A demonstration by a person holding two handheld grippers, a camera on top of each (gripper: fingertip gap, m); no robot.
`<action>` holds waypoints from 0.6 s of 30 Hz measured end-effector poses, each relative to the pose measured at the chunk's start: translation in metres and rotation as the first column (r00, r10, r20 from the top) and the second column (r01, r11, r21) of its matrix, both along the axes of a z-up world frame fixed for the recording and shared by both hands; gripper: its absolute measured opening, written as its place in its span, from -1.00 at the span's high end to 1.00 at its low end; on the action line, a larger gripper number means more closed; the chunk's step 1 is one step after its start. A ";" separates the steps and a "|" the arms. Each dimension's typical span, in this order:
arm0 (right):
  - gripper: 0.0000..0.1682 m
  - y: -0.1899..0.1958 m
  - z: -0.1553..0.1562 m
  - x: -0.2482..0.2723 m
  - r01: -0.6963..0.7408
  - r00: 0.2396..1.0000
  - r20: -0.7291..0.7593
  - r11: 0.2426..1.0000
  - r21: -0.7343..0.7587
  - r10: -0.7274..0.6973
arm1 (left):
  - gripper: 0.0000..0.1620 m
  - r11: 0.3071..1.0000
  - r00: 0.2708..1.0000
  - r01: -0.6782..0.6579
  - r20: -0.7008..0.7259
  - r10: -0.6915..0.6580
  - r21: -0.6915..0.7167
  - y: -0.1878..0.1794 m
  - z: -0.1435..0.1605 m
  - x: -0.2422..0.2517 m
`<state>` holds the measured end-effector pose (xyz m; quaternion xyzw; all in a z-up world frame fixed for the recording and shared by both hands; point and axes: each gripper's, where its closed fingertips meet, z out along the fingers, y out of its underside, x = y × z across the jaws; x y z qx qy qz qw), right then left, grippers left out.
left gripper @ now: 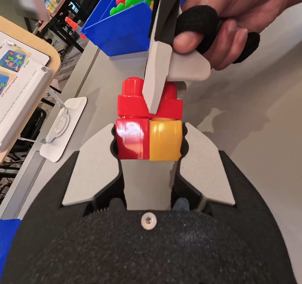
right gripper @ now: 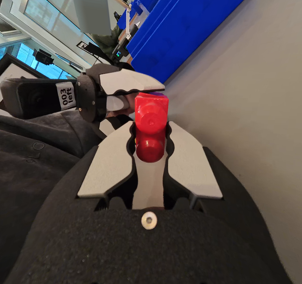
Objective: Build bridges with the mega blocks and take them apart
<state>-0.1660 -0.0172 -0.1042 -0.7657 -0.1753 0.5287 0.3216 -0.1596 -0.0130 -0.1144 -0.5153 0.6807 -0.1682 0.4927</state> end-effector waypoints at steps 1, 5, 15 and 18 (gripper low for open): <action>0.59 0.000 -0.002 0.001 -0.001 1.000 0.013 1.000 -0.008 0.001 | 0.08 1.000 1.000 -0.001 -0.002 0.001 0.004 -0.001 -0.001 0.001; 0.59 -0.003 -0.010 0.004 -0.009 0.999 0.038 0.998 -0.059 0.011 | 0.09 1.000 1.000 0.000 -0.028 0.001 0.029 -0.003 -0.008 0.004; 0.59 -0.004 -0.010 0.006 -0.021 1.000 0.003 0.997 -0.068 0.021 | 0.08 1.000 1.000 0.007 -0.023 -0.006 0.030 -0.005 -0.008 0.009; 0.59 -0.004 -0.005 0.003 -0.027 0.999 -0.031 0.998 -0.050 0.026 | 0.08 0.999 0.999 0.047 0.005 -0.047 0.003 -0.006 -0.003 0.007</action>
